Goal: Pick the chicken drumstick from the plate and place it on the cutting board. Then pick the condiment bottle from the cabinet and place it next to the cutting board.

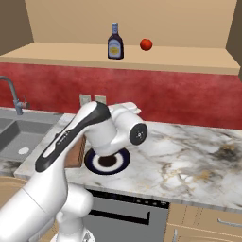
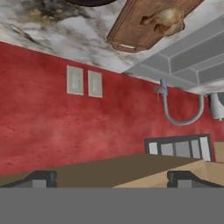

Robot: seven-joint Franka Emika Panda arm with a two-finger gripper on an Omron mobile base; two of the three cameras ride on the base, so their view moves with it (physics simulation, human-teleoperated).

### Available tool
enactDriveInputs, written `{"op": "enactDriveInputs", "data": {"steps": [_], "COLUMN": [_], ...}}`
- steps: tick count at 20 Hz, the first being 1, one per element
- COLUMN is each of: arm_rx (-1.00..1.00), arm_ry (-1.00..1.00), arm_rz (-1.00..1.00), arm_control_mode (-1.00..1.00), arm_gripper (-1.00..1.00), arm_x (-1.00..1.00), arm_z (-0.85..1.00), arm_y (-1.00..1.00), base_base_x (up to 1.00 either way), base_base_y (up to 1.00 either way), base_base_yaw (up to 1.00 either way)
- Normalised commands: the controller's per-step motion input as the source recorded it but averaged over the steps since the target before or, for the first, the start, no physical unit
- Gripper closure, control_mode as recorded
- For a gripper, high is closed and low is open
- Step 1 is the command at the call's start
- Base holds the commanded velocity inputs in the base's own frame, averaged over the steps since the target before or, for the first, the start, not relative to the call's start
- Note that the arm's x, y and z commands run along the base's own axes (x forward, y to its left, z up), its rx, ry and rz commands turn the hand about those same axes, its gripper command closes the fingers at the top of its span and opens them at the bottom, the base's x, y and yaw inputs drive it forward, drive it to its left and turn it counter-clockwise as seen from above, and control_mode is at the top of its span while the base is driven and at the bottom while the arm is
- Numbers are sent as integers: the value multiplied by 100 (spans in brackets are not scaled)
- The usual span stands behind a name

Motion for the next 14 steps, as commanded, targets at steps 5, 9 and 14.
{"op": "enactDriveInputs", "data": {"steps": [5, 9, 14], "arm_rx": [0, 0, 0], "arm_ry": [-2, -1, 0], "arm_rz": [7, 9, 10], "arm_control_mode": [-100, -100, -100], "arm_gripper": [-100, -100, -100], "arm_x": [0, 0, 0], "arm_z": [2, 6, 11], "arm_y": [0, 0, 6], "base_base_x": [0, 0, 0], "base_base_y": [0, 0, 0], "base_base_yaw": [0, 0, 0]}}
